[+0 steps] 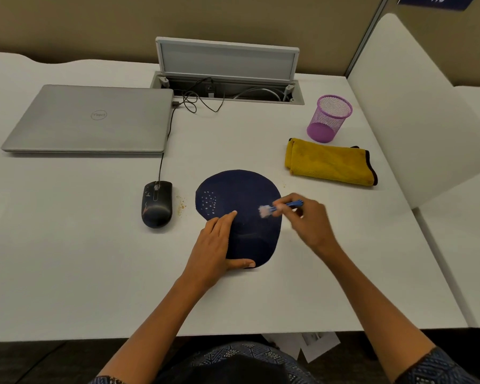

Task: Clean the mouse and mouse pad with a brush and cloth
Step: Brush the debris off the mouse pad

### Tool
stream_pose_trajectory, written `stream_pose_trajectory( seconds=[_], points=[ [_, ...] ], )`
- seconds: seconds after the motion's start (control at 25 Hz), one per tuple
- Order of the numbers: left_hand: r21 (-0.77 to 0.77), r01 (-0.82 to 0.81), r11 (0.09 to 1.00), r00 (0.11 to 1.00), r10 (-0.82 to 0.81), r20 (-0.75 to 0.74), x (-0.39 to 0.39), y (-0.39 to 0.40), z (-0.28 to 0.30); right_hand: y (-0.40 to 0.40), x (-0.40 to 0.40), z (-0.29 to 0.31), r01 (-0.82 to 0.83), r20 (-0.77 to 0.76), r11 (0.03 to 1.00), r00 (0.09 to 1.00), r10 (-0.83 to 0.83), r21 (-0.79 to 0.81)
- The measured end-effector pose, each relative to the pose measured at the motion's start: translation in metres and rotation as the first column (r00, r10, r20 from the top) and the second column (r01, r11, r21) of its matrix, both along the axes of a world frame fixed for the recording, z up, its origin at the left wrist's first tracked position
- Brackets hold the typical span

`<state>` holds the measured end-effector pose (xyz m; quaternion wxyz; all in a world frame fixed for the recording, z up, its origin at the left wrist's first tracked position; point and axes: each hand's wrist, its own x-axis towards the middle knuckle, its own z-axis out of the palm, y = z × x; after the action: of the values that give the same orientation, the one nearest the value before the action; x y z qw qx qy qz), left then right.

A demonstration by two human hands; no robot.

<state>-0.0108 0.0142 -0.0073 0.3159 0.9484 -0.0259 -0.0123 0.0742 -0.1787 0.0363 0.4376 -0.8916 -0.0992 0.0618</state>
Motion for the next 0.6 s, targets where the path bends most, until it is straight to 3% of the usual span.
stream_pose_trajectory(
  seconds=[0.08, 0.16, 0.28, 0.4, 0.48, 0.6],
  points=[
    [-0.023, -0.004, 1.0, 1.0, 0.004, -0.014, 0.0, 0.0, 0.001, 0.02, -0.013, -0.004, -0.15, -0.095, 0.985, 0.983, 0.157, 0.08],
    [-0.037, -0.003, 0.999, 1.0, 0.002, -0.019, 0.001, 0.0, 0.002, 0.025, -0.013, -0.009, -0.173, -0.112, 0.984, 0.978, 0.177, 0.042],
    [-0.041, -0.006, 0.999, 1.0, 0.005, -0.025, 0.001, 0.0, 0.002, 0.005, 0.006, -0.007, -0.005, -0.029, 0.988, 1.0, 0.001, -0.153],
    [-0.044, -0.013, 0.999, 1.0, 0.012, -0.027, 0.0, 0.0, 0.003, -0.021, 0.021, 0.001, 0.188, 0.075, 0.916, 0.982, -0.173, -0.354],
    [-0.032, -0.008, 0.999, 0.999, 0.007, -0.033, 0.002, 0.0, 0.004, -0.017, 0.017, 0.002, 0.129, 0.067, 0.968, 0.991, -0.117, -0.215],
    [0.009, 0.004, 1.0, 0.999, -0.004, -0.046, 0.004, -0.001, 0.006, 0.01, -0.009, -0.002, -0.198, -0.086, 0.98, 0.976, 0.2, 0.028]
  ],
)
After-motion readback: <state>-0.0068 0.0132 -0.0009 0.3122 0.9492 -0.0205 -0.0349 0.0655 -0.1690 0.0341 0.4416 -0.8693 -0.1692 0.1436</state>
